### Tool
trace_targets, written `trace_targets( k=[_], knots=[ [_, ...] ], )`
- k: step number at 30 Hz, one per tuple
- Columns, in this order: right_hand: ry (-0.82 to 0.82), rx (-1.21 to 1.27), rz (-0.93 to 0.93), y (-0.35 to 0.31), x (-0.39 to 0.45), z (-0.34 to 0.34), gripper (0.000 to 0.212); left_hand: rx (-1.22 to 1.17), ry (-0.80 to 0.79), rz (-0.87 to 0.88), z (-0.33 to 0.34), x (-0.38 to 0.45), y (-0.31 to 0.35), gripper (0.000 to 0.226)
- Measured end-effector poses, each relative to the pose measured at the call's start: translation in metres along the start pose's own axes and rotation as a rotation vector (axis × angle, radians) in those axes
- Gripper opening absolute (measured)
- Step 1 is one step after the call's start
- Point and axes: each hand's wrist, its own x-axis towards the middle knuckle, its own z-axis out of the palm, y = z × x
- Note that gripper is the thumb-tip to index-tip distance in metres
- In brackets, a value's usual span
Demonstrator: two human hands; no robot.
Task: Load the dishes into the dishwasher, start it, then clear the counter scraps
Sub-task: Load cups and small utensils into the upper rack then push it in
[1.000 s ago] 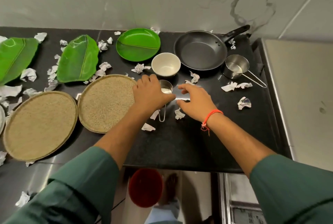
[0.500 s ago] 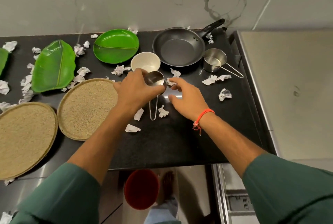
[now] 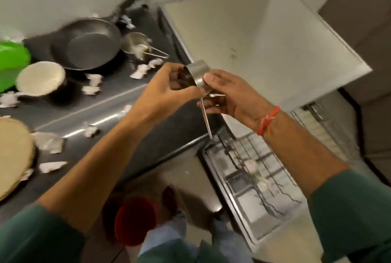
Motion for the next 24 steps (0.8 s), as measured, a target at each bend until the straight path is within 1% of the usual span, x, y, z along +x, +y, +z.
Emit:
trace_targets(
  k=[2, 4, 6, 8, 10, 12, 14, 17, 18, 19, 20, 21, 24],
  knots=[
    [0.068, -0.046, 0.006, 0.01, -0.031, -0.045, 0.024, 0.043, -0.135, 0.025, 0.046, 0.002, 0.003, 0.069],
    [0.13, -0.05, 0.013, 0.021, -0.064, -0.087, 0.035, 0.112, -0.277, 0.048, 0.09, 0.001, 0.006, 0.076],
    [0.21, -0.013, 0.01, 0.032, -0.094, -0.122, 0.045, 0.172, -0.397, 0.056, 0.127, 0.0, 0.009, 0.076],
    [0.305, 0.04, 0.003, 0.047, -0.123, -0.159, 0.049, 0.22, -0.478, 0.061, 0.163, 0.001, 0.01, 0.082],
    [0.391, 0.067, 0.004, 0.066, -0.145, -0.193, 0.047, 0.264, -0.507, 0.079, 0.191, 0.002, 0.007, 0.087],
    [0.475, 0.016, 0.039, 0.091, -0.161, -0.225, 0.046, 0.306, -0.52, 0.09, 0.215, 0.002, 0.002, 0.083],
    [0.537, -0.076, 0.115, 0.12, -0.171, -0.253, 0.051, 0.338, -0.518, 0.096, 0.235, 0.0, -0.007, 0.076],
    [0.559, -0.149, 0.23, 0.168, -0.171, -0.277, 0.067, 0.393, -0.539, 0.1, 0.261, -0.006, -0.028, 0.069],
    [0.564, -0.181, 0.257, 0.186, -0.168, -0.282, 0.065, 0.42, -0.558, 0.093, 0.271, -0.007, -0.036, 0.068],
    [0.572, -0.231, 0.278, 0.203, -0.162, -0.286, 0.06, 0.442, -0.579, 0.084, 0.282, -0.008, -0.044, 0.068],
    [0.58, -0.304, 0.296, 0.219, -0.156, -0.288, 0.054, 0.463, -0.594, 0.075, 0.291, -0.008, -0.052, 0.067],
    [0.583, -0.381, 0.31, 0.236, -0.147, -0.29, 0.054, 0.481, -0.602, 0.064, 0.3, -0.008, -0.061, 0.066],
    [0.566, -0.56, 0.376, 0.282, -0.119, -0.297, 0.074, 0.538, -0.597, 0.015, 0.324, -0.002, -0.084, 0.062]
  ],
)
